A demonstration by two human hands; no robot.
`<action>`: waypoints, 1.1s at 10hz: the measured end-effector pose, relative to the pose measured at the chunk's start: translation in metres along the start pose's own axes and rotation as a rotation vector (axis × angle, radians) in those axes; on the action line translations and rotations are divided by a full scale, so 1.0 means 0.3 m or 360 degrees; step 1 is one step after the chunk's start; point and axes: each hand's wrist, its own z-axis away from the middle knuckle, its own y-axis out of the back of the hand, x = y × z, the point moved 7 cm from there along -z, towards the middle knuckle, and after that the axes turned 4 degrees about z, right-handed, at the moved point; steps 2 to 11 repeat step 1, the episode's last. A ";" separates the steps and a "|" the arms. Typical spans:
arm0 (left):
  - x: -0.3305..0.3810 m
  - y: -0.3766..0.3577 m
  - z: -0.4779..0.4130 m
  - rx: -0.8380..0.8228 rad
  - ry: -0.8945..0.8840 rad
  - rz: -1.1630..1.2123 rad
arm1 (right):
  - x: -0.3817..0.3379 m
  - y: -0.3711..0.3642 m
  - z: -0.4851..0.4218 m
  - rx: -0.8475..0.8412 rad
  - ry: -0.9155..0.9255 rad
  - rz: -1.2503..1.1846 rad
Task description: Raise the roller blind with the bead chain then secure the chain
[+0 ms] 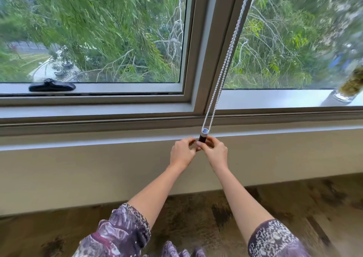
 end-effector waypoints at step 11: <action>-0.044 0.025 0.030 -0.0048 0.0023 -0.0093 | 0.057 -0.037 0.063 -0.0085 -0.0258 0.0115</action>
